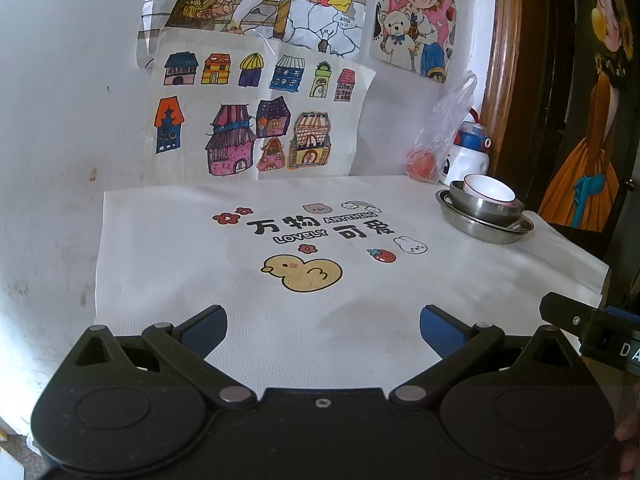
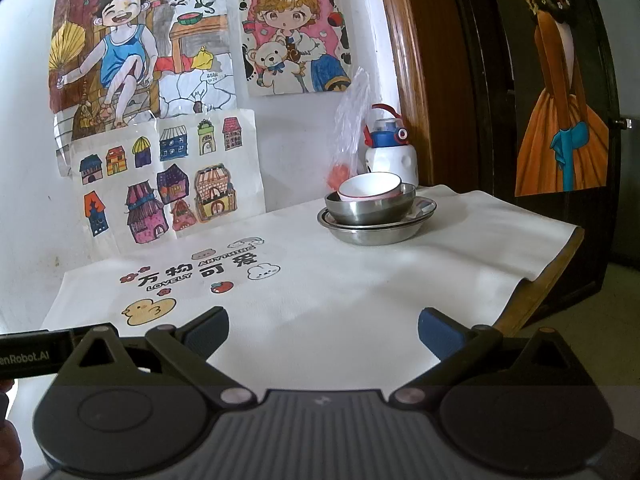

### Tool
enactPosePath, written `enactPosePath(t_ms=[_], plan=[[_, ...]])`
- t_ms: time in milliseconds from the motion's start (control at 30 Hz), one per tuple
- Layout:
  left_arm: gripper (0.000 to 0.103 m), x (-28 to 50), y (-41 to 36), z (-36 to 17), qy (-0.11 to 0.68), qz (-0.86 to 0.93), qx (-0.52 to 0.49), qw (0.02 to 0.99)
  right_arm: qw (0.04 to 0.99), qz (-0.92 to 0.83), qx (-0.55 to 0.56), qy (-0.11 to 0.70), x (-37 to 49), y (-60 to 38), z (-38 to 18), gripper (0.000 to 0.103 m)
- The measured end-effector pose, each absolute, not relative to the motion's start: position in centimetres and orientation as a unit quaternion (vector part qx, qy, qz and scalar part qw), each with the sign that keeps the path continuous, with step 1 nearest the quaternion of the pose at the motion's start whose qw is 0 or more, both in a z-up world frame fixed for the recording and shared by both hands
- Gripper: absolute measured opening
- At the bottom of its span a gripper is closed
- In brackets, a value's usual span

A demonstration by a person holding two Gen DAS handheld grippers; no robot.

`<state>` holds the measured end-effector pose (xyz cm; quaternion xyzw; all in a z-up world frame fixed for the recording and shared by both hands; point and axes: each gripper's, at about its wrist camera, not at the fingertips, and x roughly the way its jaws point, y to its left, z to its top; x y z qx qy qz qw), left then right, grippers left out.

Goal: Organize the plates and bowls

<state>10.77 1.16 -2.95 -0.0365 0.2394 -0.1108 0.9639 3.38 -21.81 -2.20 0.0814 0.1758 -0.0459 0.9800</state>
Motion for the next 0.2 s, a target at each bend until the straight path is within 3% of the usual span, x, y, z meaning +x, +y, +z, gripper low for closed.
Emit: enactPosePath(t_ms=[200], plan=[[0.102, 10.80, 1.08, -3.04, 0.243, -0.111, -0.032, 0.963, 0.980, -0.045, 0.081, 0.177, 3.46, -21.93, -2.31, 0.103]])
